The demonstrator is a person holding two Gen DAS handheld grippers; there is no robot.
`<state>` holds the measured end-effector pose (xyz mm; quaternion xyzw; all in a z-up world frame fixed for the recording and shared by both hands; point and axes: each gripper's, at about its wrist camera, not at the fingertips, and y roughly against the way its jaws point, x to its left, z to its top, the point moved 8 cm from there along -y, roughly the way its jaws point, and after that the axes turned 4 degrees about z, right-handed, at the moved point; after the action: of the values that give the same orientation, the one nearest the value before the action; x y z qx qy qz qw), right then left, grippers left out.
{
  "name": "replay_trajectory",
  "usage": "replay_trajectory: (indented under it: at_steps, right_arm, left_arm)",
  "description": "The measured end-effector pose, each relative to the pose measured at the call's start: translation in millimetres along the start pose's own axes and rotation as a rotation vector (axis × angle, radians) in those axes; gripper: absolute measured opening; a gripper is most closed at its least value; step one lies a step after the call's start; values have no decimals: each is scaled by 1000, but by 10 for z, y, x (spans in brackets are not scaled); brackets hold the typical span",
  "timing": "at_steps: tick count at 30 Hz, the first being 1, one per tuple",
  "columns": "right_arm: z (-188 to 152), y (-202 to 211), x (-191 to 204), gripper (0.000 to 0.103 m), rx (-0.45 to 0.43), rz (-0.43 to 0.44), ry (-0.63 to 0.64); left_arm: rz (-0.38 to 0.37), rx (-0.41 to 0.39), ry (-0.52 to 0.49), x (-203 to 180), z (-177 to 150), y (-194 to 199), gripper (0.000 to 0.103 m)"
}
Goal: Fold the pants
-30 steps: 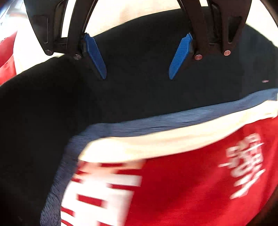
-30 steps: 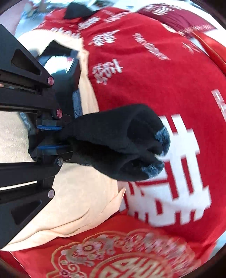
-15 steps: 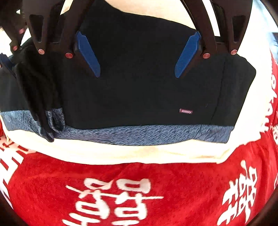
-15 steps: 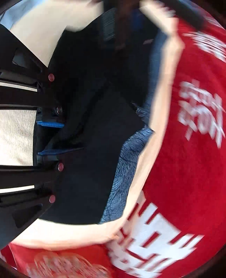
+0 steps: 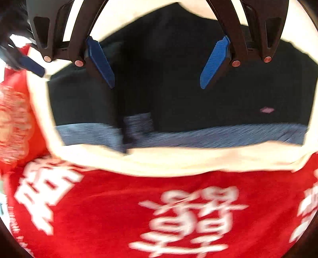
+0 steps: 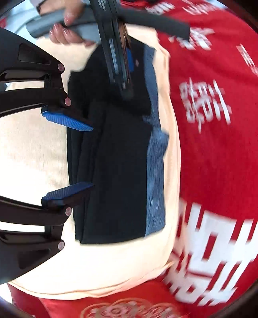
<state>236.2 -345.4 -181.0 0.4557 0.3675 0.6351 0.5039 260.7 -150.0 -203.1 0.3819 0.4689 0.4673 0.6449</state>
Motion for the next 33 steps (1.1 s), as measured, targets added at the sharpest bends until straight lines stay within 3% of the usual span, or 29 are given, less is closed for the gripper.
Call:
replay_trajectory:
  at_steps: [2,4,6,9,12,14,16,18,20,23,29,33]
  right_arm:
    - [-6,-19,-141,58,11,18,-44]
    - [-25,-32,-271,58,16,41,-98]
    - [-47,-37,-382,58,16,47,-136]
    - [-45,-46,-451,57,7,76,-162]
    - [-58,-87,-483,53,9,104,-160]
    - [-76,-115,-505,49,16,116,-167]
    - [-78,-119,-525,46,16,126,-177]
    - [-77,-86,-548,44,14,139,-186]
    - [-72,-29,-555,43,8,149,-183]
    - [-72,44,-554,43,9,156,-170]
    - [-2,28,-406,43,24,220,-153]
    - [101,-268,-90,43,56,269,-79]
  left_arm:
    - [-97,3,-49,-329,101,30,89]
    - [-180,55,-85,-527,174,-80,89]
    - [-202,106,-96,-627,180,-203,88]
    - [-224,148,-86,-675,160,-326,68]
    - [-245,165,-79,-681,103,-379,67]
    - [-231,190,-100,-693,72,-470,56]
    - [-225,222,-102,-671,31,-521,17]
    - [-290,211,-77,-671,31,-406,5]
    - [-334,165,-98,-736,53,-194,5]
    - [-324,147,-143,-796,-12,-19,5]
    - [-292,170,-104,-616,-177,-60,5]
    - [-276,168,-74,-490,-173,-141,5]
